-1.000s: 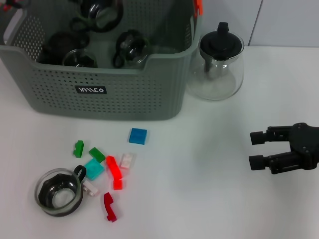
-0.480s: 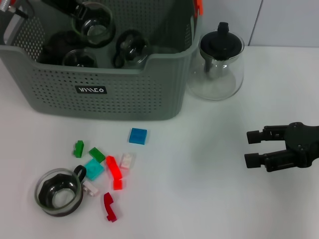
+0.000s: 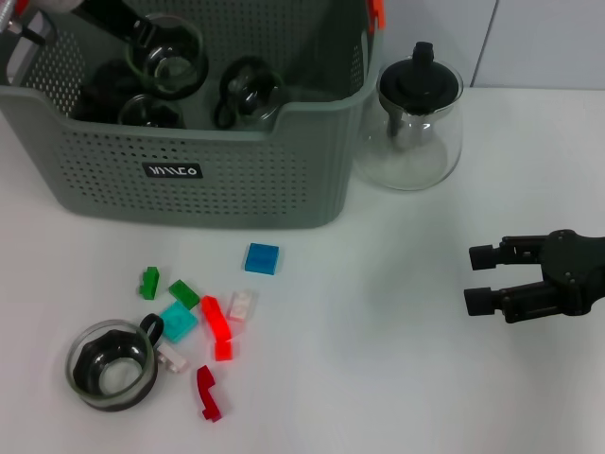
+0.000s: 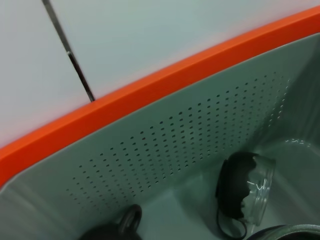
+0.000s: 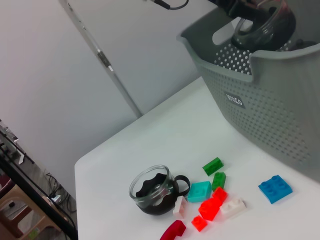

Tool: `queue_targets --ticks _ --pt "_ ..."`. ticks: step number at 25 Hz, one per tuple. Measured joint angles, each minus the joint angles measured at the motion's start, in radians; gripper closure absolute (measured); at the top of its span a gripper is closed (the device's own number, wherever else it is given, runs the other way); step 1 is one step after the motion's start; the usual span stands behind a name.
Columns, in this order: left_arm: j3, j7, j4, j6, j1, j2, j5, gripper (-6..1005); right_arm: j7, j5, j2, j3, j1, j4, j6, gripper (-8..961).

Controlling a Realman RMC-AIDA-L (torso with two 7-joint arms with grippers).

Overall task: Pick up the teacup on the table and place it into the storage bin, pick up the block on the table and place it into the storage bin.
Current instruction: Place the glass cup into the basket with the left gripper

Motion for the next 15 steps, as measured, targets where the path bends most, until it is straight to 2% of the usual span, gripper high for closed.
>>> queue_targets --ticks 7,15 --pt "0.009 0.006 -0.036 -0.046 0.006 -0.001 0.001 941 -0.003 0.0 0.003 0.0 -0.005 0.0 0.005 9" --pt "0.038 0.007 -0.04 -0.081 0.023 -0.014 0.001 939 -0.006 0.0 0.004 0.0 -0.007 0.002 0.007 11"
